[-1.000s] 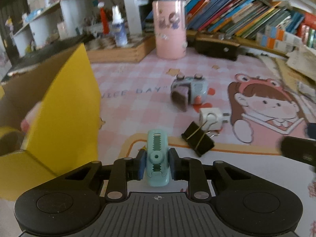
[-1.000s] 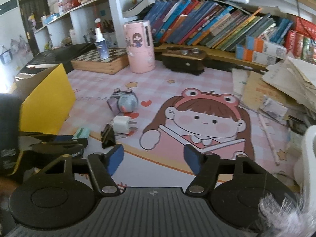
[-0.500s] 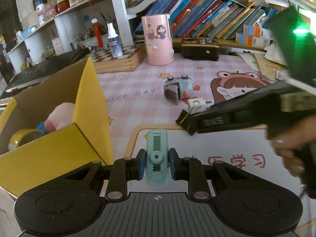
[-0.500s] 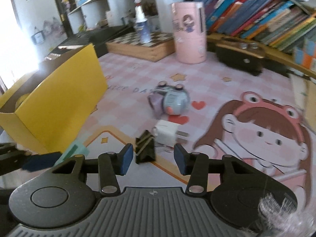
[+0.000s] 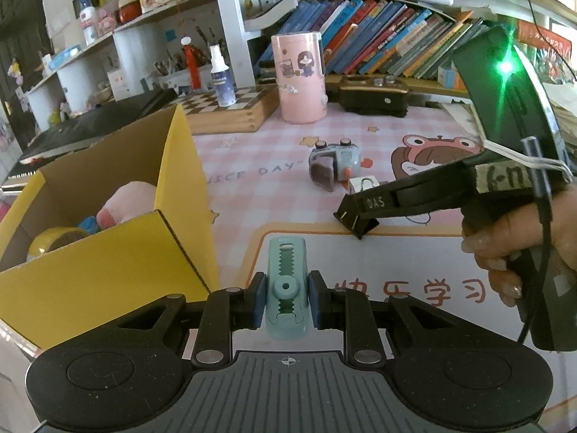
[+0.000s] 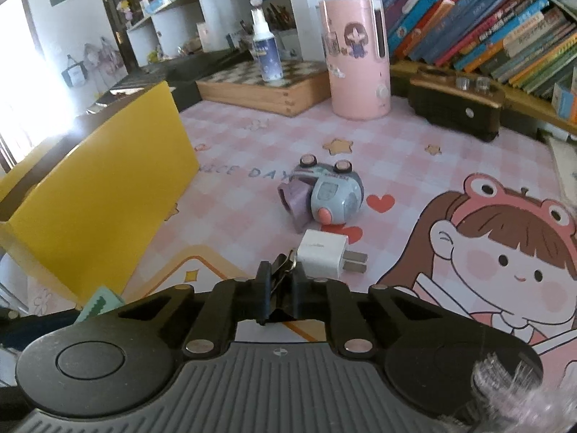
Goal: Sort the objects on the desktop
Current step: 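Close the right tool on the black binder clip while the left tool holds the green clip, then carry the green clip and binder clip with both tools over the yellow box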
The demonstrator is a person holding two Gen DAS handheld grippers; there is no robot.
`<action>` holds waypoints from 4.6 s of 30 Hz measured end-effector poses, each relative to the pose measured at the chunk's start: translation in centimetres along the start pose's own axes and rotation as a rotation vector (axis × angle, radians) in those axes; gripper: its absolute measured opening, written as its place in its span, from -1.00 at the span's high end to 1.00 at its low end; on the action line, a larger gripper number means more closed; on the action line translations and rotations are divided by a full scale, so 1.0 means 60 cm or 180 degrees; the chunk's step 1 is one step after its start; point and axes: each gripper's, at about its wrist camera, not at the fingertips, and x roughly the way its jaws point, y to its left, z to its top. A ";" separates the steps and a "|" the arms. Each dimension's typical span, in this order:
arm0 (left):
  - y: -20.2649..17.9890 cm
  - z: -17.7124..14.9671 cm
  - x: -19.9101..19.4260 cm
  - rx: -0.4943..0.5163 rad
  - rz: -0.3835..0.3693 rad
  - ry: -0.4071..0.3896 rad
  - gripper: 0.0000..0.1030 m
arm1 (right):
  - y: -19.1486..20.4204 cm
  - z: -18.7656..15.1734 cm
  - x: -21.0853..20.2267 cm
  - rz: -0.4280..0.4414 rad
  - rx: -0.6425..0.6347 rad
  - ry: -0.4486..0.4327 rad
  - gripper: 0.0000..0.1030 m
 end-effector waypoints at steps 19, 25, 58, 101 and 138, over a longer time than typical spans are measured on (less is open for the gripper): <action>0.043 -0.022 -0.047 -0.0081 -0.0201 -0.0214 0.56 | 0.063 -0.039 -0.118 -0.0127 -0.0024 -0.0002 0.80; 0.074 -0.045 -0.076 -0.0066 -0.0290 -0.0261 0.56 | 0.104 -0.059 -0.152 -0.0212 0.0018 -0.0032 0.80; 0.265 -0.201 -0.215 -0.0309 -0.0257 -0.0243 0.56 | 0.389 -0.183 -0.216 -0.0167 -0.0044 0.0102 0.80; 0.373 -0.184 -0.246 -0.0437 -0.0115 -0.0684 0.56 | 0.489 -0.126 -0.195 -0.0112 -0.0246 -0.0084 0.80; 0.356 0.016 -0.024 -0.0271 0.0264 -0.0557 0.56 | 0.380 0.134 -0.029 0.0364 -0.0864 -0.0348 0.80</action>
